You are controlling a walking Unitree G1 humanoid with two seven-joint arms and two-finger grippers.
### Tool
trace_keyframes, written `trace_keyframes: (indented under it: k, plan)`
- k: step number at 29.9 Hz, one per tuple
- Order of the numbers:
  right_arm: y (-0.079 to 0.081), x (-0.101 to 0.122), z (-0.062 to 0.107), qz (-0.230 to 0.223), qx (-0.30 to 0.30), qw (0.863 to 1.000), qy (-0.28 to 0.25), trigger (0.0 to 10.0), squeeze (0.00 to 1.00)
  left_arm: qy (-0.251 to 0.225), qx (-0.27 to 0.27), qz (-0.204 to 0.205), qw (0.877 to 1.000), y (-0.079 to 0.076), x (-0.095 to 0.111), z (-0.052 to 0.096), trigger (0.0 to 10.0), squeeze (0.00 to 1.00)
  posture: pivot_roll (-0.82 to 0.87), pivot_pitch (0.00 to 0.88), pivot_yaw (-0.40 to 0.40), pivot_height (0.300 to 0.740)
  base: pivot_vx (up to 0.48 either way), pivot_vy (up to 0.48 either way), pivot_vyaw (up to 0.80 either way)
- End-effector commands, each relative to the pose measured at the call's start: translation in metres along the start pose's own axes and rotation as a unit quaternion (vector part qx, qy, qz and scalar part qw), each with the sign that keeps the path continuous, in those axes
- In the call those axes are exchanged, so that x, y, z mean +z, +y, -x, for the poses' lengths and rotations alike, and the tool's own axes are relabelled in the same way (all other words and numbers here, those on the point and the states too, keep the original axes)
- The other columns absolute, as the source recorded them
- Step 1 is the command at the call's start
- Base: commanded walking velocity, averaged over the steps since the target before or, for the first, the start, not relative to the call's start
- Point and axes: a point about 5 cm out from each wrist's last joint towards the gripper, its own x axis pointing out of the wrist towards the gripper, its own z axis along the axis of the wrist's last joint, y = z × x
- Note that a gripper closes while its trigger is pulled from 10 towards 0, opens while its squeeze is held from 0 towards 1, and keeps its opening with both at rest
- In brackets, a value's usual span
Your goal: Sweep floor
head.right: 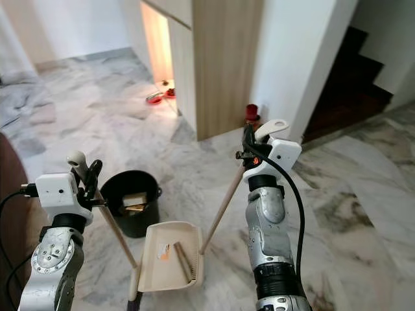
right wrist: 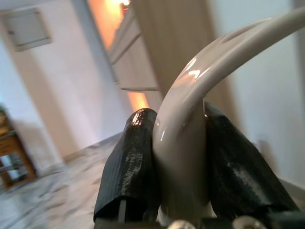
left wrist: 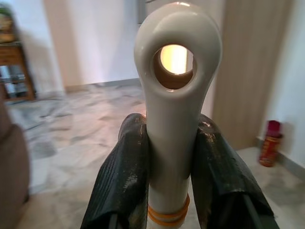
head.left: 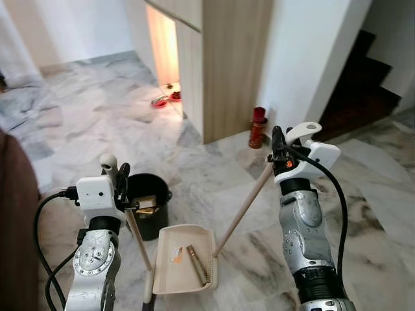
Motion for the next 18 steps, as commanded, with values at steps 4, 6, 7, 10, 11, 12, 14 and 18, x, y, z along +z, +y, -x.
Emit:
trace_keyframes:
  k: [4, 6, 7, 10, 11, 12, 14, 18]
  plan:
    - [0.0116, 0.0078, -0.0065, -0.023, 0.013, 0.999, -0.022, 10.0, 0.0, -0.008, 0.006, -0.001, 1.0, 0.0036, 0.0035, -0.0016, 10.0, 0.0, 0.1, 0.0, 0.038, 0.74, 0.0, 0.0, 0.8]
    - [0.0121, 0.0078, -0.0064, -0.024, 0.014, 0.999, -0.022, 10.0, 0.0, -0.007, 0.008, -0.001, 1.0, 0.0044, 0.0032, -0.0012, 10.0, 0.0, 0.1, 0.0, 0.039, 0.74, 0.0, 0.0, 0.8]
    - [0.0121, 0.0077, -0.0064, -0.024, 0.015, 0.999, -0.022, 10.0, 0.0, -0.006, 0.008, -0.002, 1.0, 0.0046, 0.0031, -0.0012, 10.0, 0.0, 0.1, 0.0, 0.039, 0.74, 0.0, 0.0, 0.8]
    - [0.0111, 0.0079, -0.0071, -0.03, 0.012, 0.999, -0.022, 10.0, 0.0, -0.005, 0.009, -0.003, 1.0, 0.005, 0.0022, -0.0008, 10.0, 0.0, 0.1, 0.0, 0.039, 0.74, 0.0, 0.0, 0.5]
    - [0.0111, 0.0079, -0.0071, -0.03, 0.012, 0.999, -0.022, 10.0, 0.0, -0.005, 0.009, -0.003, 1.0, 0.005, 0.0022, -0.0008, 10.0, 0.0, 0.1, 0.0, 0.039, 0.74, 0.0, 0.0, 0.0]
    - [0.0103, 0.0083, -0.0075, -0.033, 0.01, 0.999, -0.023, 10.0, 0.0, -0.004, 0.009, -0.003, 1.0, 0.0054, 0.0016, -0.0006, 10.0, 0.0, 0.1, 0.0, 0.039, 0.74, 0.0, 0.0, 0.0]
    - [0.0101, 0.0089, -0.0079, -0.029, 0.011, 0.999, -0.023, 10.0, 0.0, -0.005, 0.009, -0.003, 1.0, 0.0055, 0.0014, -0.0004, 10.0, 0.0, 0.1, 0.0, 0.04, 0.74, 0.0, 0.0, 0.0]
    - [0.0092, 0.0108, -0.0089, -0.029, 0.011, 0.999, -0.027, 10.0, 0.0, -0.005, 0.01, -0.005, 1.0, 0.006, 0.0009, 0.0, 10.0, 0.0, 0.1, 0.0, 0.04, 0.74, 0.0, 0.0, 0.0]
